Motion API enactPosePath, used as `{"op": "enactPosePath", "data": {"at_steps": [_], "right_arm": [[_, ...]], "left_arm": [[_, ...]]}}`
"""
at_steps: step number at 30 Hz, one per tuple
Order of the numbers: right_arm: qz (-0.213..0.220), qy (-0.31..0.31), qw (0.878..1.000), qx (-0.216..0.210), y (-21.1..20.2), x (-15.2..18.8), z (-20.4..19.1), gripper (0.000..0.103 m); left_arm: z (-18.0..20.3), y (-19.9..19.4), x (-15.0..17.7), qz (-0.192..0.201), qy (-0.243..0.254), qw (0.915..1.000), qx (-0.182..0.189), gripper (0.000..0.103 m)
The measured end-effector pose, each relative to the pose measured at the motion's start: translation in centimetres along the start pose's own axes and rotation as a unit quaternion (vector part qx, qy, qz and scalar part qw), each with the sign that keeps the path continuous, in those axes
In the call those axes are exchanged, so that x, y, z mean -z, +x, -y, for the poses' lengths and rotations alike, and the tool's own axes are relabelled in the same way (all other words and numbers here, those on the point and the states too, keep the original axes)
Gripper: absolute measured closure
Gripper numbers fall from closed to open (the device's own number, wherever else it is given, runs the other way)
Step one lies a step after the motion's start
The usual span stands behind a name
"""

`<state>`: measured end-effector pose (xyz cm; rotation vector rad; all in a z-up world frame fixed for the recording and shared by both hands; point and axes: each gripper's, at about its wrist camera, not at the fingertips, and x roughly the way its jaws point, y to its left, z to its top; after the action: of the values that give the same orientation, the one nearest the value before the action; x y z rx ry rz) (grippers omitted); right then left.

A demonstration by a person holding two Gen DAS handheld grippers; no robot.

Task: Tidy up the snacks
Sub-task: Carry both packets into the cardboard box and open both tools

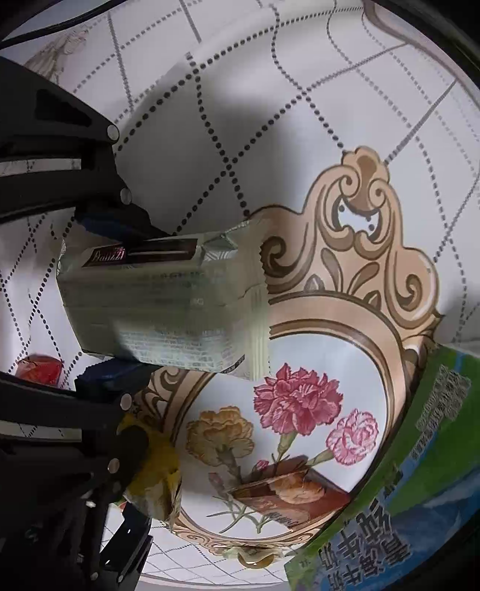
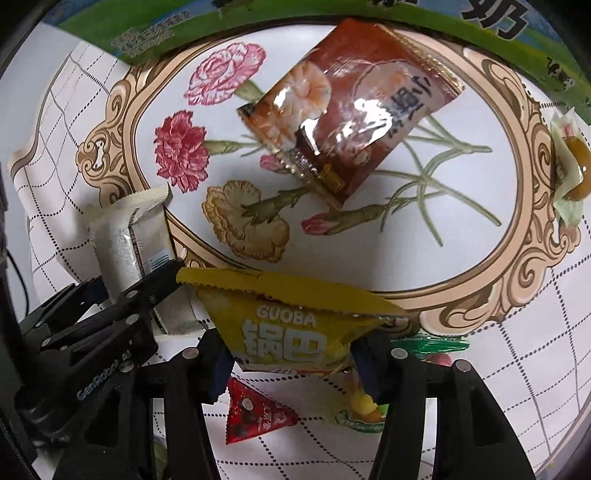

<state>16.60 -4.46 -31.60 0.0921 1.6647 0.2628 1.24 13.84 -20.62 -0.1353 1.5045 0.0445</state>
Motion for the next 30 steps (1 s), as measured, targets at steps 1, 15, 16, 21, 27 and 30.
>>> {"op": "enactPosePath", "data": {"at_steps": [1,15,16,21,27,30], "right_arm": [[0.000,-0.005,1.000,-0.001,-0.2,0.3,-0.1,0.056],[0.157,-0.035,0.984,-0.077,-22.9,-4.5,2.4,0.056],[0.168,-0.040,0.983,-0.067,-24.2,-6.0,2.4,0.056],[0.163,-0.052,0.984,-0.043,-24.2,-12.0,1.6,0.056],[0.110,-0.052,0.992,-0.036,-19.7,-17.4,2.3,0.056],[0.083,-0.043,0.994,-0.047,-17.3,-18.6,3.1,0.056]], "left_arm": [[0.3,-0.8,0.7,0.006,0.000,1.0000,0.000,0.052],[5.4,-20.1,-7.5,0.129,0.037,0.9841,0.116,0.052],[5.2,-20.3,-8.7,0.125,0.039,0.9844,0.117,0.052],[7.0,-18.7,-16.7,0.080,0.053,0.9909,0.095,0.051],[7.7,-13.6,-21.5,0.005,0.060,0.9963,0.062,0.051],[8.2,-11.9,-22.1,-0.013,0.065,0.9966,0.050,0.051]]}}
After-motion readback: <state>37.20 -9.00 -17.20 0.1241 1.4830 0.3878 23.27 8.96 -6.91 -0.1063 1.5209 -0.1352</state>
